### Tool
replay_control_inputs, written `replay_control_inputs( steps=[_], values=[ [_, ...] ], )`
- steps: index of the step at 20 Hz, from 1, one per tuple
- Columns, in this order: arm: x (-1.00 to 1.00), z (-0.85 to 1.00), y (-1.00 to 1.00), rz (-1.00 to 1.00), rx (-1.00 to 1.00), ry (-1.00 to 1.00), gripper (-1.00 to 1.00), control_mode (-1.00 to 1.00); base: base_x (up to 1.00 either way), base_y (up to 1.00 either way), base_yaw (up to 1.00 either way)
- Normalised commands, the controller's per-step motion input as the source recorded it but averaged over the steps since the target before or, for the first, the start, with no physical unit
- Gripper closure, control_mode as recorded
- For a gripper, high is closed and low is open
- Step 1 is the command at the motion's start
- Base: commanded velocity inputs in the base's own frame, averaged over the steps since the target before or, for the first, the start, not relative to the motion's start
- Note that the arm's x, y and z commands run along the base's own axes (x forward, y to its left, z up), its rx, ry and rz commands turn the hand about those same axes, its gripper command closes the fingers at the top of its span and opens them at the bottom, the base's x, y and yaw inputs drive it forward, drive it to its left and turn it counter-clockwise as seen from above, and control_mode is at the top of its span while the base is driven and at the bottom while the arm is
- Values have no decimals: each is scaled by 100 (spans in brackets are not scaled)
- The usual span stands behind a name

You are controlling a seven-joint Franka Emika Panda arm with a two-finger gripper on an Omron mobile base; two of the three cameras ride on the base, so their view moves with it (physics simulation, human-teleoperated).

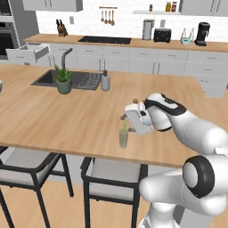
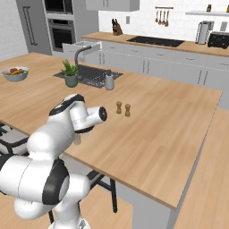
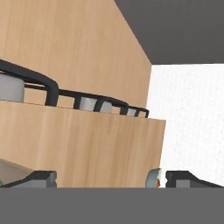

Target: Take a straw from the drawer in front and place it inside the glass cup on the dining counter.

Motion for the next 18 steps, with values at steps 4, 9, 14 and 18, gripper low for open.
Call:
replay_control_inputs(
  steps=[4,9,14,18],
  values=[
    [-6,0,16,0,-3,0,-100,-100,0,0,0],
    [-6,0,16,0,-2,0,-100,-100,0,0,0],
    [-7,0,15,0,-2,0,-100,-100,0,0,0],
    [-8,0,15,0,-1,0,-100,-100,0,0,0]
  ],
)
